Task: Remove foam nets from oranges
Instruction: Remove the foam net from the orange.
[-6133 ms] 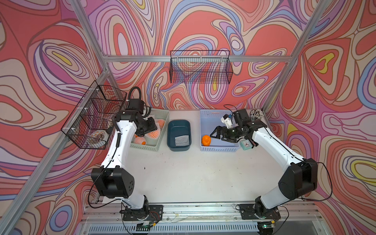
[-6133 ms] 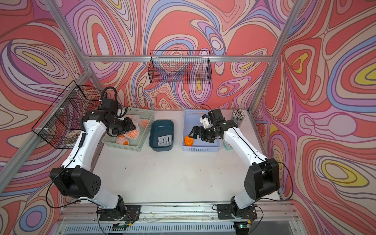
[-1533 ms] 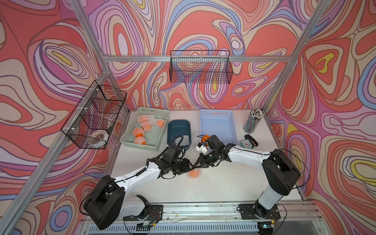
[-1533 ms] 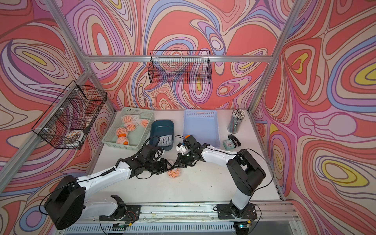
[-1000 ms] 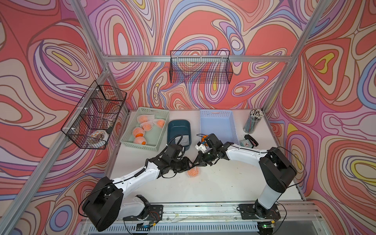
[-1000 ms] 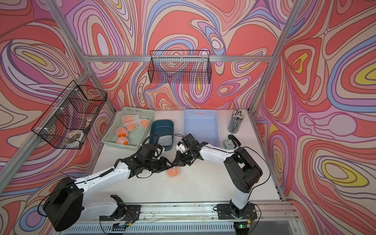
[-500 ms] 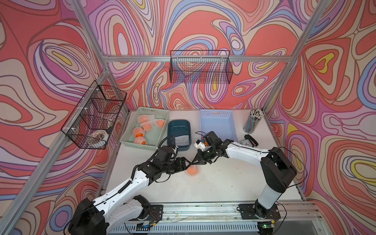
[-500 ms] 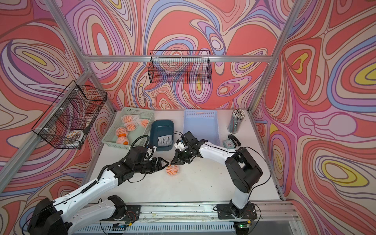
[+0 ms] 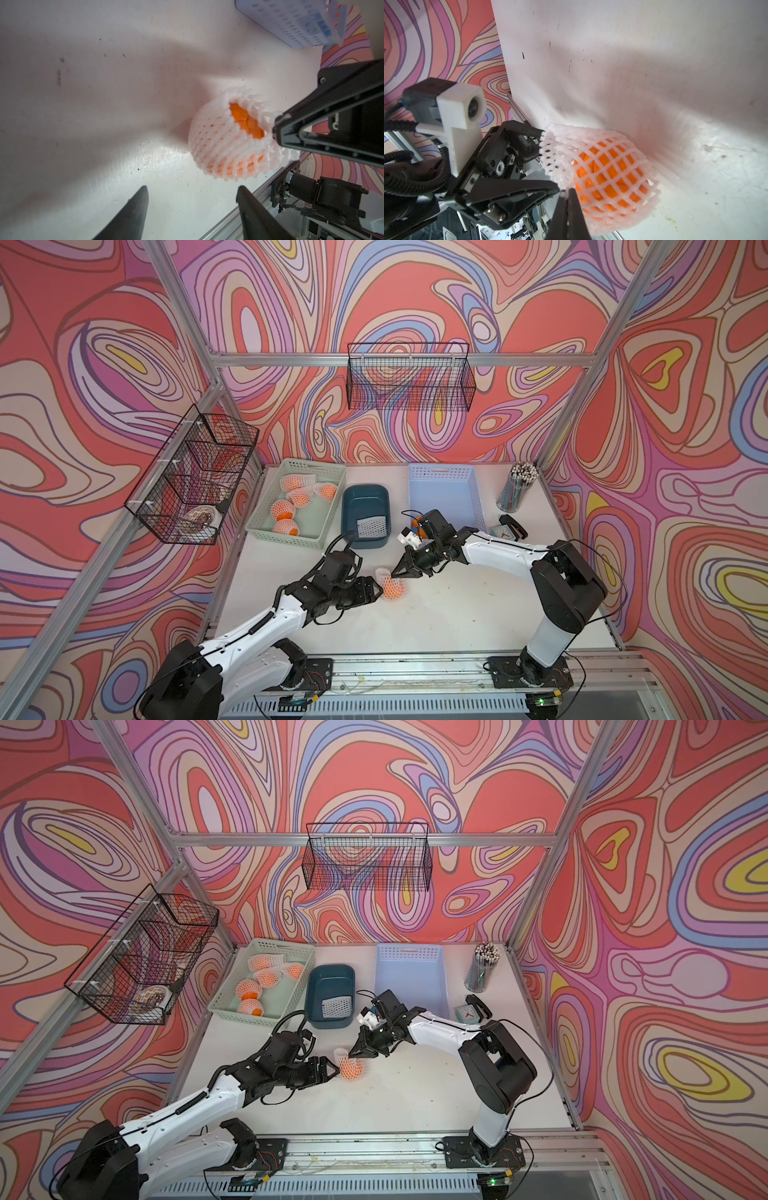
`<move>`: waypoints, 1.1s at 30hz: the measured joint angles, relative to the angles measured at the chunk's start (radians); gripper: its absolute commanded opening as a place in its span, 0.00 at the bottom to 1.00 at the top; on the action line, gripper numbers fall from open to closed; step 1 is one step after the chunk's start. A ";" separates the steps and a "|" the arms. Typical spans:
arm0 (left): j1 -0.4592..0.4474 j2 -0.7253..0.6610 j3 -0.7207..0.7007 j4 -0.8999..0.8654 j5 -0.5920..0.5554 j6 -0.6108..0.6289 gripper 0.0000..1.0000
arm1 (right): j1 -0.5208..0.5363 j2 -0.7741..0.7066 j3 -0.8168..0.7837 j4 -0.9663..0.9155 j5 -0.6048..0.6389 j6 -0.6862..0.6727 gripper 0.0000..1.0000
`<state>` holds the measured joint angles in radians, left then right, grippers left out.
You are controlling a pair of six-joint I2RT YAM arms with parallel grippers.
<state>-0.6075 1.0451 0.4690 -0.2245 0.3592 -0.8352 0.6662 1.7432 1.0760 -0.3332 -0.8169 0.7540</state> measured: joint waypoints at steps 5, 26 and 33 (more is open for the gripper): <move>0.000 0.072 0.008 0.089 0.014 0.022 0.65 | -0.002 0.000 0.000 0.012 -0.023 0.011 0.00; 0.000 0.175 0.055 0.284 0.097 0.012 0.31 | -0.023 0.072 0.005 0.029 -0.045 0.047 0.01; 0.000 0.190 0.072 0.306 0.113 0.008 0.24 | -0.031 0.073 0.034 -0.002 -0.037 0.051 0.14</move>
<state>-0.6075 1.2346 0.5407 0.0811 0.4717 -0.8272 0.6350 1.8160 1.1103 -0.3355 -0.8539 0.8055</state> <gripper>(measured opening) 0.249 0.098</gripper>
